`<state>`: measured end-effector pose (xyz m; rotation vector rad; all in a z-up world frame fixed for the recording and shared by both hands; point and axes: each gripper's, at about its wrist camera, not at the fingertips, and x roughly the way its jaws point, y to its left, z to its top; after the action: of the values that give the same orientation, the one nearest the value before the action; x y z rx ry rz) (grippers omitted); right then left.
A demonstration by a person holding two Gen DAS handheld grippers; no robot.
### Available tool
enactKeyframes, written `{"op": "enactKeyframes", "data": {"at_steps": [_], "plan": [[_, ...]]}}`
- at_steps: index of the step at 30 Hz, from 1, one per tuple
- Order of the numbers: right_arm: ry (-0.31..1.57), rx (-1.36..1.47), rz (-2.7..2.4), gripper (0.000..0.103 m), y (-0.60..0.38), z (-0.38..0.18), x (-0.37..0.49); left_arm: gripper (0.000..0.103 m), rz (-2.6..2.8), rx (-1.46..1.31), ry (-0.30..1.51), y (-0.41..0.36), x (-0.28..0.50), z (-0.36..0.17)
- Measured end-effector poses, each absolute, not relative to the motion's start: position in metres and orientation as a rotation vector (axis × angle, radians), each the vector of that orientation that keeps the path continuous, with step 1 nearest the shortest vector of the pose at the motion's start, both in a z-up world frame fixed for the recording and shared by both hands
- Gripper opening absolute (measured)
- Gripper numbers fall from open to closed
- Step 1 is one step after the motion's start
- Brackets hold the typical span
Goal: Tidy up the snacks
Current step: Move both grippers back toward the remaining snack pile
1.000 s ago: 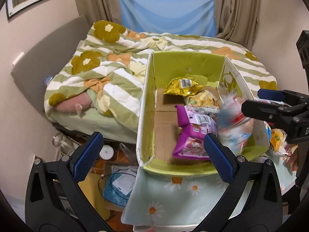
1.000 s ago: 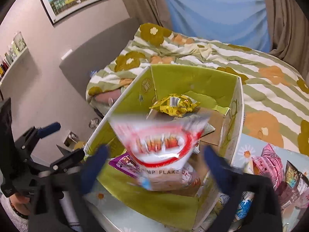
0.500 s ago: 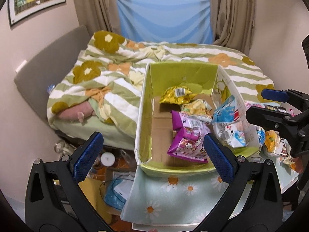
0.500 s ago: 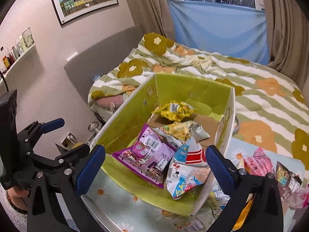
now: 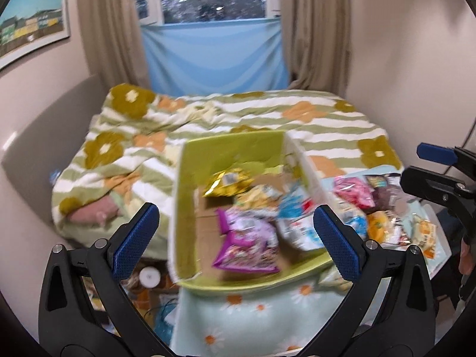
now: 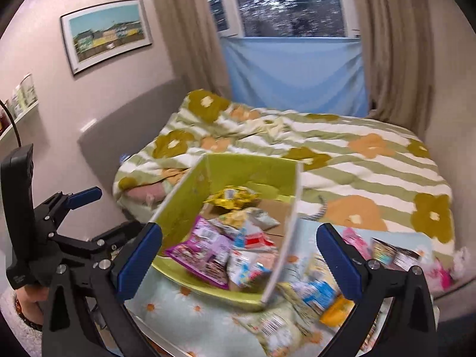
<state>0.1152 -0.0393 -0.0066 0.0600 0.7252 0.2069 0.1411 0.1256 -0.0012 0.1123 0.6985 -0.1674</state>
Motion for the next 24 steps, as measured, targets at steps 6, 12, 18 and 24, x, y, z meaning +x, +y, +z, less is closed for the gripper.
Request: {"op": "enactKeyframes", "data": {"at_steps": [6, 12, 18, 24], "plan": [[0.694, 0.101, 0.05, 0.103, -0.101, 0.003, 0.074, 0.103, -0.262, 0.149, 0.684, 0.066, 0.137, 0.0], [0.701, 0.145, -0.063, 0.103, -0.177, 0.005, 0.043, 0.103, -0.312, 0.155, 0.703, -0.001, 0.131, -0.005], [0.759, 0.172, -0.112, 0.103, -0.239, -0.003, 0.022, 0.103, -0.358, 0.176, 0.762, -0.077, 0.124, -0.025], [0.825, 0.218, -0.129, 0.103, -0.292, -0.027, 0.007, 0.103, -0.376, 0.225, 0.815, -0.142, 0.113, -0.054]]}}
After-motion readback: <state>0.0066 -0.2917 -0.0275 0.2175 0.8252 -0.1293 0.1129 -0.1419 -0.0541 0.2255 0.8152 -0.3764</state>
